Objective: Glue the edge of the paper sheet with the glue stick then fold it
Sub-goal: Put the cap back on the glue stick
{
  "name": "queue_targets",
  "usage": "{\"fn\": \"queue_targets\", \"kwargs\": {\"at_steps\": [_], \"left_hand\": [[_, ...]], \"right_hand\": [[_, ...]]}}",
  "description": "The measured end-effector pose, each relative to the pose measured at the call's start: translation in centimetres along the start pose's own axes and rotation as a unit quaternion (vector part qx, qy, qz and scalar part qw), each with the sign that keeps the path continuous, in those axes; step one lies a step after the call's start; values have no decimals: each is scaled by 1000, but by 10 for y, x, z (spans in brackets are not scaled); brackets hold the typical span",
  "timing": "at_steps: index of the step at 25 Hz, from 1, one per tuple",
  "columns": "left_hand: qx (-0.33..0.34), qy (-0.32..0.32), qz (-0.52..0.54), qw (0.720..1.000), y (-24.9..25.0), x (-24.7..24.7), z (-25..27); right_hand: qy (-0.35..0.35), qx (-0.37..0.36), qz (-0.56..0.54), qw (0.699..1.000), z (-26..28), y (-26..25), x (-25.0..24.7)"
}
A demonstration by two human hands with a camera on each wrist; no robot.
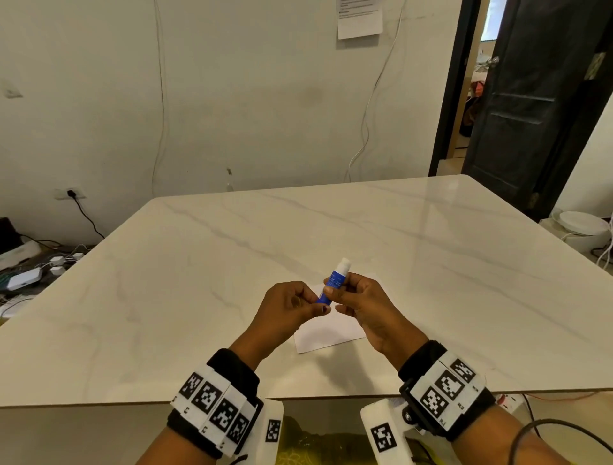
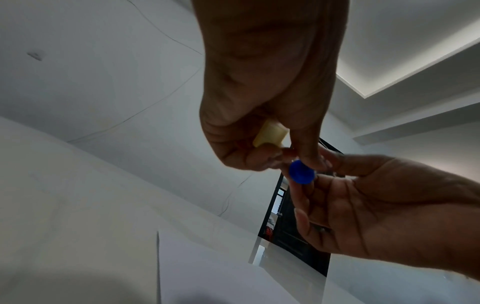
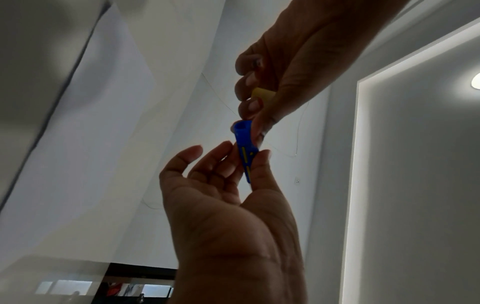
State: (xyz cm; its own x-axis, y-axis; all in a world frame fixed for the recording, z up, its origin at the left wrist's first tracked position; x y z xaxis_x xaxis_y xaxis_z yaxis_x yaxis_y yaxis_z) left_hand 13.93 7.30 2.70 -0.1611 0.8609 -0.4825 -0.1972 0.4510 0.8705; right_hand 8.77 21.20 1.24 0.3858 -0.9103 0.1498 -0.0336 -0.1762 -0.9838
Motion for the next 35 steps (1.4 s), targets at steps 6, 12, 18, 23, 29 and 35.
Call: {"fn": "queue_targets", "kwargs": {"at_steps": [6,12,18,23,29,35], "left_hand": [[-28,-121,34,992,-3,-4,2],[-23,20,-58,998,-5,7,0],[-10,-16,-32,999,0,9,-3],[-61,-213,180,958,-5,2,6],[-70,-232,288,926,-5,11,12],[0,9,76,997,-1,10,2]], "right_hand": [[-52,13,-69,996,0,0,-3],[-21,-27,-10,999,-2,-1,0],[-43,-42,3,998,-1,-1,-1],[-136,-54,-114,983,2,-4,-7],[-133,-45,-207,968,2,-6,-5],[-32,-58,-99,993,-3,0,-3]]}}
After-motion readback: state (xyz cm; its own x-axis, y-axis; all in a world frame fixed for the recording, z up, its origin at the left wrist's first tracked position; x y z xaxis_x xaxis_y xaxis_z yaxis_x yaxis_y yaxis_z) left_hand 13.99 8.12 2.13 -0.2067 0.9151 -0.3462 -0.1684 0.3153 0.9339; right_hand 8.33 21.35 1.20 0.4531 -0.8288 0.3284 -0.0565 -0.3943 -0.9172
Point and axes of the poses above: each hand's wrist, its own z-axis away from the middle knuckle, its own x-axis out of the palm, y = z × x, the point moved 1 cm from there along -z, towards the middle knuckle, and after that the axes turned 10 degrees about -x, right-handed, at the moved point
